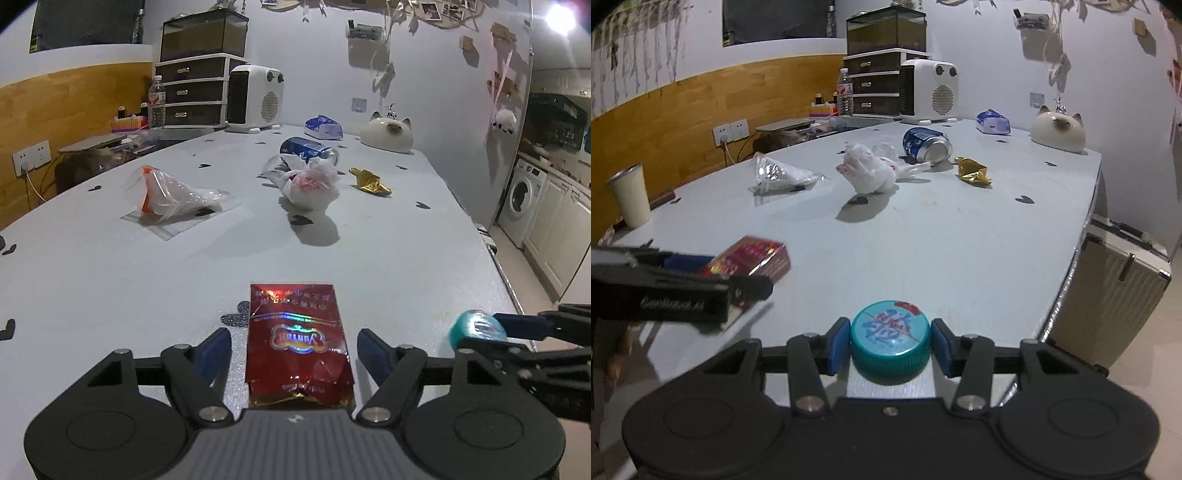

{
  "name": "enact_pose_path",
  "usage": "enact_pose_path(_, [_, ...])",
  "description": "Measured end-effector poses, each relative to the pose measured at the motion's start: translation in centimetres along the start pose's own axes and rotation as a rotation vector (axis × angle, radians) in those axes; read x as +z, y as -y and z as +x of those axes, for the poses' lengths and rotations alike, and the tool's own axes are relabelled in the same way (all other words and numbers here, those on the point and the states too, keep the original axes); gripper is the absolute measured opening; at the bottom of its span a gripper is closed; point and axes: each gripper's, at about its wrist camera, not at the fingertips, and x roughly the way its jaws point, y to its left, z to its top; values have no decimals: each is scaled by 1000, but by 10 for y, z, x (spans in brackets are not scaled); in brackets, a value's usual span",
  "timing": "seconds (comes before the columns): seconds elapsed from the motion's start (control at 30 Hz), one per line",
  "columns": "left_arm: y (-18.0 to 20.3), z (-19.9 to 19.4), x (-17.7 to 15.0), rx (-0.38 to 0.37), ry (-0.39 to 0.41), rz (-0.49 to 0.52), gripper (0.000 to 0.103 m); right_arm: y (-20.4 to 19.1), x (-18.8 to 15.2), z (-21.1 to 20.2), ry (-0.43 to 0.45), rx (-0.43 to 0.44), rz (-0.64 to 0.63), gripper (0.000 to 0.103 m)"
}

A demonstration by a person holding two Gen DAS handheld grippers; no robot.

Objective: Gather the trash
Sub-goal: 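Lift the red pack and teal tin off the table, then carry the red pack and teal tin over the wastebasket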

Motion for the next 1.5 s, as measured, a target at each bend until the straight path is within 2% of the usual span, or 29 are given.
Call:
enact_pose_path(0.07, [1,-1,-1,12,0,6,68,0,-2,-3,3,5,0,48])
enact_pose_path(0.2, [2,-1,0,15,1,12,64,3,-1,-1,4,10,18,48])
enact_pose_path(0.27, [3,0,0,19,0,21,54,2,0,1,0,14,16,49])
enact_pose_path(0.3, [4,1,1,20,2,29,53,2,1,2,-3,19,17,50])
enact_pose_path(0.67, [4,-14,-7,-26,7,21,52,-1,-1,-6,10,-14,47,48])
enact_pose_path(1.03, [12,-53,-3,-45,81,23,52,8,-7,-49,85,-73,120,48])
enact_pose_path(1.27, [33,-71,-3,-94,109,45,52,20,-16,-79,119,-131,155,48])
enact_pose_path(1.5, [69,-75,-6,-156,106,90,52,44,-35,-108,137,-195,208,48])
